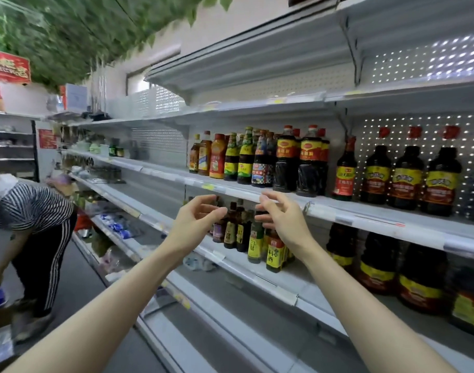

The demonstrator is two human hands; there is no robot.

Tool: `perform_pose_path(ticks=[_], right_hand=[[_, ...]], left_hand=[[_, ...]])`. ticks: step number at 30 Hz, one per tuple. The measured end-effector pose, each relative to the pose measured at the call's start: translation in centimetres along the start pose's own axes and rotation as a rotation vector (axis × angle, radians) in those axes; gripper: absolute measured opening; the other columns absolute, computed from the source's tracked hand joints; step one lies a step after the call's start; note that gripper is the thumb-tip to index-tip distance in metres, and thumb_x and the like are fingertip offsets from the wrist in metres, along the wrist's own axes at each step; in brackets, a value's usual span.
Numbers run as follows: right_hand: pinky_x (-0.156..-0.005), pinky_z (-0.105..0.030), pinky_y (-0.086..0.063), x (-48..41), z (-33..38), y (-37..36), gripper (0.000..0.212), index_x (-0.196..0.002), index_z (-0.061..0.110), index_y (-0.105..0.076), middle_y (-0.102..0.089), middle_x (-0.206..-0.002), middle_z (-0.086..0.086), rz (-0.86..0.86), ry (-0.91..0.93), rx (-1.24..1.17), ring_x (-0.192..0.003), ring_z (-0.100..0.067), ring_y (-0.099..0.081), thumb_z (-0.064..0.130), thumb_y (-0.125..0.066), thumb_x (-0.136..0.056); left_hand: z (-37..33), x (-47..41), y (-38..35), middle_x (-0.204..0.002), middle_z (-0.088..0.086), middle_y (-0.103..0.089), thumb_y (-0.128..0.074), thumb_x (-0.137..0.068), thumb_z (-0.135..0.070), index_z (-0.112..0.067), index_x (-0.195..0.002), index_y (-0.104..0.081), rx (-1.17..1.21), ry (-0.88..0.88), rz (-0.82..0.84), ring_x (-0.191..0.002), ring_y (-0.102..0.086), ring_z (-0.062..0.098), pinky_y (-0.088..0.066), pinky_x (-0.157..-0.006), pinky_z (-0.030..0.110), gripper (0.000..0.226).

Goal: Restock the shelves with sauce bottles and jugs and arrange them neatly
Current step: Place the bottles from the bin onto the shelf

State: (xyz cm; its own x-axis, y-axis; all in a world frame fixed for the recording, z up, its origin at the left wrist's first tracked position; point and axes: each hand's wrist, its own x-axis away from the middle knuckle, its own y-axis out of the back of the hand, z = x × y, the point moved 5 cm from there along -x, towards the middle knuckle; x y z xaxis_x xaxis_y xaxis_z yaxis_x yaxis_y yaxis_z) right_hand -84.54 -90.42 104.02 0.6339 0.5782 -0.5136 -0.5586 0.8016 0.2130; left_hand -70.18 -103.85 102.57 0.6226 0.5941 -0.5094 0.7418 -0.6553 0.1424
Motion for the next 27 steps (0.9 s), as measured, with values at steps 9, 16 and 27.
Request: perform_pose_path(ticks=[9, 16, 27], right_hand=[[-0.079, -0.029, -0.055, -8.3, -7.9, -0.4, 0.012, -0.108, 0.030, -0.057, -0.067, -0.106, -0.001, -0.098, -0.049, 0.030, -0.088, -0.015, -0.068, 0.034, -0.053, -0.098], [-0.077, -0.031, -0.056, -12.0, -14.1, 0.6, 0.016, -0.109, 0.027, -0.058, -0.069, -0.102, -0.001, -0.200, -0.148, 0.080, -0.085, -0.016, -0.070, 0.035, -0.054, -0.097], [-0.074, -0.031, -0.052, -9.6, -24.9, 0.3, 0.012, -0.104, 0.025, -0.061, -0.069, -0.095, 0.002, -0.380, -0.416, 0.166, -0.080, -0.015, -0.068, 0.033, -0.055, -0.096]], left_hand=[[7.6, -10.2, -4.1, -0.104, -0.007, -0.066, -0.064, -0.090, -0.028, -0.018, -0.133, -0.052, -0.027, -0.026, 0.154, -0.095, -0.063, 0.007, -0.051, -0.074, 0.021, 0.046], [13.1, -15.7, -8.3, -0.104, -0.004, -0.067, -0.066, -0.089, -0.027, -0.023, -0.126, -0.054, 0.052, 0.002, 0.294, -0.081, -0.063, -0.002, -0.049, -0.067, 0.014, 0.039], [25.7, -17.8, -14.8, -0.099, -0.003, -0.065, -0.066, -0.088, -0.021, -0.021, -0.120, -0.055, 0.221, 0.203, 0.567, -0.094, -0.062, 0.013, -0.051, -0.083, 0.032, 0.034]])
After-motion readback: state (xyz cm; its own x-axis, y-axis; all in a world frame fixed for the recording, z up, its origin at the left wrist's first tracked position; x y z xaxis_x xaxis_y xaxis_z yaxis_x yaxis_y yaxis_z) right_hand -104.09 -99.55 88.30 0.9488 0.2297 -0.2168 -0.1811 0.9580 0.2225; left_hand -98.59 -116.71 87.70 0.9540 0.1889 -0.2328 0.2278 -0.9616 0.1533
